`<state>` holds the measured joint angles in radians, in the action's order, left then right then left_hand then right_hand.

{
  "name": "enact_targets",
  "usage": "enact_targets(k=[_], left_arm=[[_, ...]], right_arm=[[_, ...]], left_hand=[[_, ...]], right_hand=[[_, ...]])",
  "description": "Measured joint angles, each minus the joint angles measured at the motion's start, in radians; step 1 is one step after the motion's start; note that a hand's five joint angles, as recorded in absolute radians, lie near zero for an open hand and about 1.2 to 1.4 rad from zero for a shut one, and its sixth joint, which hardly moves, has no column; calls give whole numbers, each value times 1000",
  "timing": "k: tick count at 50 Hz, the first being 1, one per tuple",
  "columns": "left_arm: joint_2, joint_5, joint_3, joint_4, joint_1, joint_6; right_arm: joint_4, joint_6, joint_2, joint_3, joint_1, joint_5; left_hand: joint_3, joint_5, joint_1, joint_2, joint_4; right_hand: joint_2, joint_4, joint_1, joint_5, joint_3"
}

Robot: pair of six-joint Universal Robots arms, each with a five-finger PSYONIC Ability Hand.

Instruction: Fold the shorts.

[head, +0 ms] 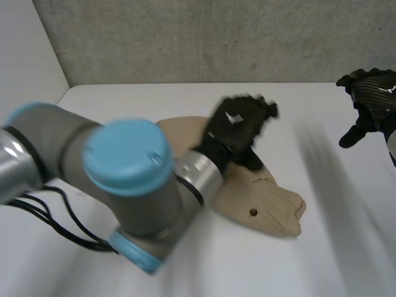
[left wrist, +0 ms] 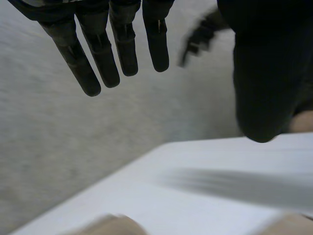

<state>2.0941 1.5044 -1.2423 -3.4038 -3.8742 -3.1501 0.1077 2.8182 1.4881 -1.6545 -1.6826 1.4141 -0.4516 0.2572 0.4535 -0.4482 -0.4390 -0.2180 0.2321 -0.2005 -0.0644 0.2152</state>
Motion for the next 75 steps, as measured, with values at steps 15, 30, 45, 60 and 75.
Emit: enact_targets(k=[15, 30, 45, 60, 75], left_arm=[[-93, 52, -61, 58, -254, 4], [-55, 255, -209, 217, -284, 20], [142, 250, -107, 213, -263, 20], [273, 254, 21, 208, -227, 10], [-13, 334, -44, 185, -235, 4]], right_arm=[[-193, -4, -13, 2, -89, -141], [-244, -469, -148, -78, -147, -208], [-87, -589, -247, -150, -139, -280], [-10, -512, -248, -148, -144, -303], [-94, -101, 9, -61, -139, -288]], left_hand=[[0, 0, 0, 0, 0], [0, 9, 0, 0, -2], [0, 9, 0, 0, -2], [-327, 338, 349, -352, -338], [-735, 712, 643, -739, -755]], right_hand=[[0, 0, 0, 0, 0], [0, 0, 0, 0, 0], [-267, 243, -217, -220, 271], [-952, 954, -740, -895, 961], [-952, 954, -740, -896, 969]])
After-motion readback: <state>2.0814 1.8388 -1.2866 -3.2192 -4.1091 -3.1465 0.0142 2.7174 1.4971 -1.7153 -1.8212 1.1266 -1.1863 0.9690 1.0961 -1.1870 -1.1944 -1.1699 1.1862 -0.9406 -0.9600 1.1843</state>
